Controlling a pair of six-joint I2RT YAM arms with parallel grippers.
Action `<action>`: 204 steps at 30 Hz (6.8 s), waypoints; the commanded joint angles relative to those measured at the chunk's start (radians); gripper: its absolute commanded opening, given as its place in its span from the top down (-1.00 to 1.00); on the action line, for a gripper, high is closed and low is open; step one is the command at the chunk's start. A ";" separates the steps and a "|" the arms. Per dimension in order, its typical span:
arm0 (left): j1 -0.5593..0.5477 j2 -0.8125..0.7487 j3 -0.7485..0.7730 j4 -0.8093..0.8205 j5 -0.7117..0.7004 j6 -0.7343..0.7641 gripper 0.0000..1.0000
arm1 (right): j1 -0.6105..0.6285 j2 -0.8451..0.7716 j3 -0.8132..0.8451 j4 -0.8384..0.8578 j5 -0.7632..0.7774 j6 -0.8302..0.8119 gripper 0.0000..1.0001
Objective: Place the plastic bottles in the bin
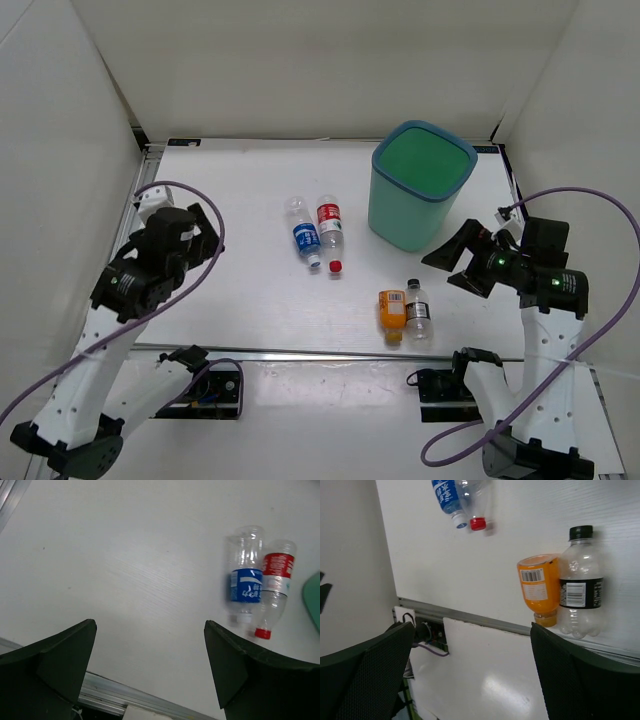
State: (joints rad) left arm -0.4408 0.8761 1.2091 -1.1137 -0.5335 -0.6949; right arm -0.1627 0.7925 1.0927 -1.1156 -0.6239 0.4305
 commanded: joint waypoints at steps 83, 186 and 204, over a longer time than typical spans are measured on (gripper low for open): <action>0.047 0.107 0.046 -0.103 0.099 0.049 -1.00 | 0.358 0.249 0.336 -0.027 0.472 0.234 0.31; 0.047 0.103 0.066 -0.026 0.374 0.219 -1.00 | 1.169 0.535 -0.203 0.081 1.061 0.985 0.27; 0.047 0.084 0.007 0.063 0.365 0.141 -1.00 | 1.317 0.410 0.685 -0.172 1.470 0.696 0.44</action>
State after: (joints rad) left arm -0.3962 0.9775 1.2301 -1.0916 -0.1707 -0.5350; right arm 1.2015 1.1614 1.6752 -1.3064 0.6415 1.3228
